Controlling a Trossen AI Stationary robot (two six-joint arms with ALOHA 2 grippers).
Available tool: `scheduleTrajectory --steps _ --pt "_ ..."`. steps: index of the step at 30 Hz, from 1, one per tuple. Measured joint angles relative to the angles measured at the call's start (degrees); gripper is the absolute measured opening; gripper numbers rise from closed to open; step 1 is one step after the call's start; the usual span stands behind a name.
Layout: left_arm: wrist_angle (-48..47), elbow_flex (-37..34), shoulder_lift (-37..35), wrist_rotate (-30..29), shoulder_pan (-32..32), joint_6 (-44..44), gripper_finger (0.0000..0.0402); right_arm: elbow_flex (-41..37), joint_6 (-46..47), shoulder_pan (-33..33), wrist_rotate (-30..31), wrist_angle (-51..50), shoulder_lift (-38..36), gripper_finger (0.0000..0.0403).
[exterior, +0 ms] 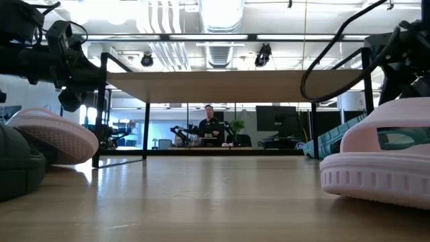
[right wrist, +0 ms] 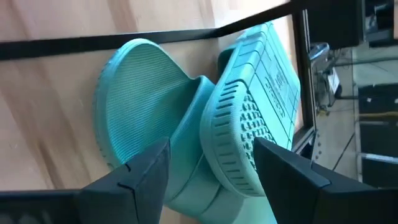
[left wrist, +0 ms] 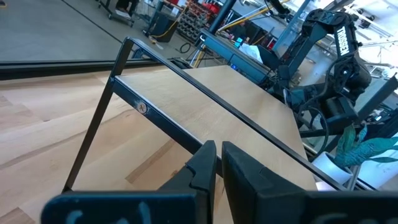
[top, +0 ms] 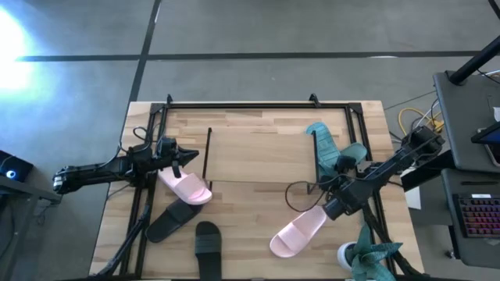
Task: Pick and place slides into the shelf
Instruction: Put the green slipper on the shelf
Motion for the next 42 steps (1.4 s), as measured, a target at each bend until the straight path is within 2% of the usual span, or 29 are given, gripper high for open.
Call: scheduleTrajectory --steps 11,19,23,33,38,42 --pt "0.0 0.0 0.04 -0.02 0.0 0.0 0.0012 -2.39 -0.34 -1.43 -0.06 -0.45 0.0 0.0222" --pt "0.0 0.0 0.04 -0.02 -0.02 -0.01 0.0012 -3.21 5.55 -4.44 -0.2 -2.83 0.0 0.0214" --pt "0.0 0.0 -0.04 -0.02 0.0 -0.01 0.0012 -3.36 7.26 -6.37 -0.21 -3.93 0.0 0.0185" --pt "0.0 0.0 0.0 -0.02 -0.02 0.0 0.0012 -3.43 7.67 -8.94 -0.43 -4.02 -0.02 0.0053" --pt "0.0 0.0 0.02 0.0 -0.01 -0.02 0.0012 -3.01 11.62 -8.96 -0.42 -4.84 -1.51 0.0042" --pt "0.0 0.0 0.03 0.0 -0.01 -0.01 0.0012 -1.61 21.81 -8.92 0.67 -11.07 -4.43 0.0039"
